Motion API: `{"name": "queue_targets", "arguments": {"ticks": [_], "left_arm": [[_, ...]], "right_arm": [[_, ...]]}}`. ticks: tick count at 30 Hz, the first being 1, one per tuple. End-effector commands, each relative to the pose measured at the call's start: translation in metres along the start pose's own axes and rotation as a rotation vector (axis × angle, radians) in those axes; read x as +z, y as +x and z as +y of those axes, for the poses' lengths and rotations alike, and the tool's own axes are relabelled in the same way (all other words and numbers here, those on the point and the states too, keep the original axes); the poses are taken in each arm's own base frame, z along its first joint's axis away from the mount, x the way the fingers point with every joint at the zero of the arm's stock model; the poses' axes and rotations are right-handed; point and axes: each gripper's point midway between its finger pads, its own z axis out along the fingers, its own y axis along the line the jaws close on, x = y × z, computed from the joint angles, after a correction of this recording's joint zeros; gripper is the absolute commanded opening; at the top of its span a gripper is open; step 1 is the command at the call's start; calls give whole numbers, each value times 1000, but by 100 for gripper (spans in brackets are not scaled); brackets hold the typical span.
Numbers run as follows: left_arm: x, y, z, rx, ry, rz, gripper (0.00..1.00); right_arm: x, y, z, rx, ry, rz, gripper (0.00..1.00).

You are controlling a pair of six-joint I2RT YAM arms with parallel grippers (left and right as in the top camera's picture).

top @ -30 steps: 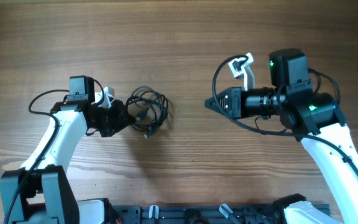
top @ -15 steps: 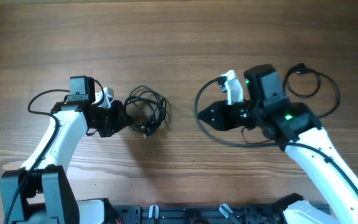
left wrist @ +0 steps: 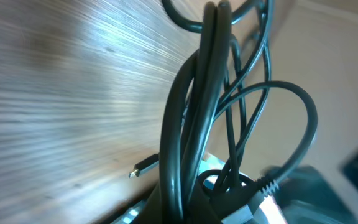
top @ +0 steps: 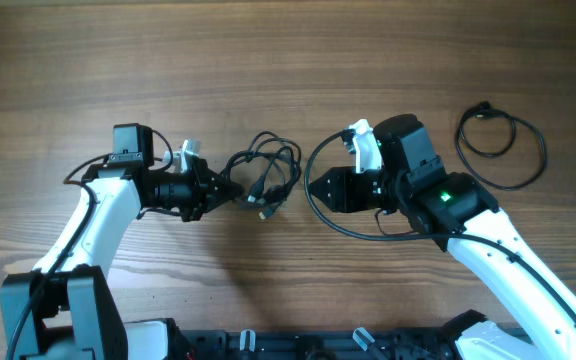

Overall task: Untangle cables
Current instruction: 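Move the right gripper back into the bundle beside the left gripper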

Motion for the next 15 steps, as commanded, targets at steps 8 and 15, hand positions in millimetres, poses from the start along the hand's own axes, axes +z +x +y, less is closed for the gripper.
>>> {"name": "queue_targets", "arguments": {"ticks": [8,15], "left_arm": [[-16,8,-28,-113,212,78,4],[-16,9,-28,-114,212,79,4]], "right_arm": [[4,16,20,132,-116,91,35],[14,22,38,-66,-112,72,35]]}}
